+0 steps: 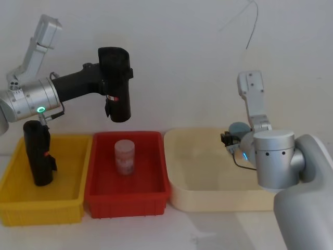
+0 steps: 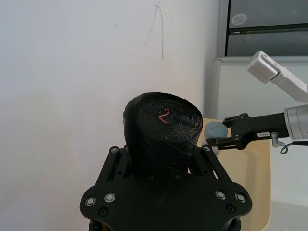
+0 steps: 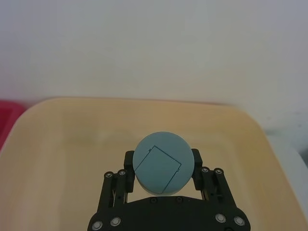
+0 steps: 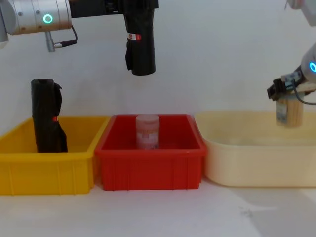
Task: Pick up the garbage bag with the one hand and transfer it to the other hand.
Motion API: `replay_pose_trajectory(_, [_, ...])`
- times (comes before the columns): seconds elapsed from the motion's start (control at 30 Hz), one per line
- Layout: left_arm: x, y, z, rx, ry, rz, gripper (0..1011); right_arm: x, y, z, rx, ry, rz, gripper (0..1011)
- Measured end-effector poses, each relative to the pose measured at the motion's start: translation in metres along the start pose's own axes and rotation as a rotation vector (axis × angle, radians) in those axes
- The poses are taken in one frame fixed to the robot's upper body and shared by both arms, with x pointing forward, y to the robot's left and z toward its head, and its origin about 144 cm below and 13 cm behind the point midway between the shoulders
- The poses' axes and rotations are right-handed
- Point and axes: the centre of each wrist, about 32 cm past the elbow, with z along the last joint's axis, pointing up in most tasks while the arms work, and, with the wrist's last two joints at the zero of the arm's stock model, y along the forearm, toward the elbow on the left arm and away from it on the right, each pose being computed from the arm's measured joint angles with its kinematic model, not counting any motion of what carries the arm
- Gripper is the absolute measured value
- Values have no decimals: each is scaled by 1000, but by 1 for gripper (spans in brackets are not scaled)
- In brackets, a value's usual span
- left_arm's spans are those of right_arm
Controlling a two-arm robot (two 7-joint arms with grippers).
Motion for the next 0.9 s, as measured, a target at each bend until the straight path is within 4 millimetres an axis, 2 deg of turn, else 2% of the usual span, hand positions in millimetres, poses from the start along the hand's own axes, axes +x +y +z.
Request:
replay_pose_trajectory(0.3, [1, -4, 1, 2, -4, -17, 426, 4, 6, -5, -41, 16, 37, 665])
replay_pose_trajectory(0.63, [2, -5, 2, 4, -5, -24, 426, 5, 9, -6, -59, 28, 63, 949])
replay_pose_trajectory(0.73, [2, -5, 2, 5, -6, -25, 426, 5, 9, -7, -63, 30, 67, 1001])
replay_pose_trajectory(0.9, [2, -6, 2, 5, -6, -27, 426, 5, 9, -7, -65, 32, 71, 1001])
